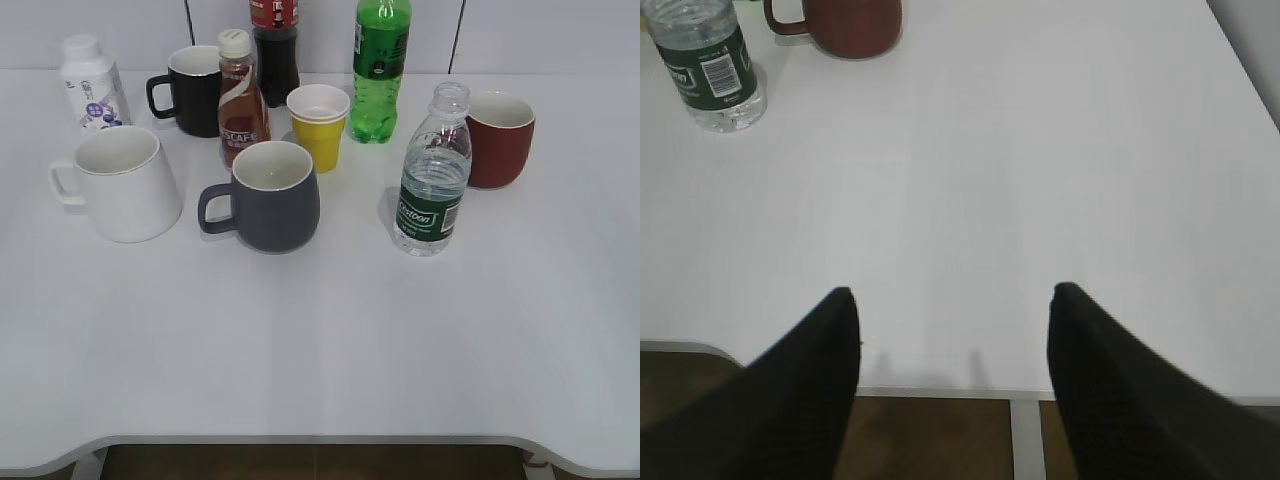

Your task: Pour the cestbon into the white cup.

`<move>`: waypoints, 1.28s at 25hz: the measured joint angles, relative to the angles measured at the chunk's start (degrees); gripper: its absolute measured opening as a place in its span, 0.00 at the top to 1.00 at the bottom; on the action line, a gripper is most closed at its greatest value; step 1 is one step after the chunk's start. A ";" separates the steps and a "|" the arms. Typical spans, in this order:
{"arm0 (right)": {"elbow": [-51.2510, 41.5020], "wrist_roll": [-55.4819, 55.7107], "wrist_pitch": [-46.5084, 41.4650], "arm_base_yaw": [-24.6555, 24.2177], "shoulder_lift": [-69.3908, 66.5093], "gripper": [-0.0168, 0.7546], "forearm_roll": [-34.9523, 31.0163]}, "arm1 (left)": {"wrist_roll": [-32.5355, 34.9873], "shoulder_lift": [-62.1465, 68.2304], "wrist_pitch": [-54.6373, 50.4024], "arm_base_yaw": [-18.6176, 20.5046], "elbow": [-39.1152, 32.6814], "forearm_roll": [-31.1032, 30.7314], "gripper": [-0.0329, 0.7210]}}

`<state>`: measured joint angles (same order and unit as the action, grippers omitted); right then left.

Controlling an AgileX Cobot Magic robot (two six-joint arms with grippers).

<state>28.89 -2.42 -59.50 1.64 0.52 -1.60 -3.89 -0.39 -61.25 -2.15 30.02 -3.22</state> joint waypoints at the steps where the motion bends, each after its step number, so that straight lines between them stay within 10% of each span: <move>1: 0.00 0.00 0.00 0.00 0.00 0.39 0.00 | 0.00 0.00 0.00 0.00 0.00 0.00 0.62; 20: 0.00 0.00 0.00 0.00 0.00 0.39 0.00 | 0.00 0.19 1.35 0.00 0.56 1.41 0.63; 32: 0.00 0.00 0.00 0.00 0.00 0.39 0.00 | 0.00 25.42 62.78 0.00 -5.80 2.66 0.64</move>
<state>28.89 -2.42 -59.50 1.64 0.52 -1.60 -3.89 25.03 1.53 -2.15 24.22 -0.56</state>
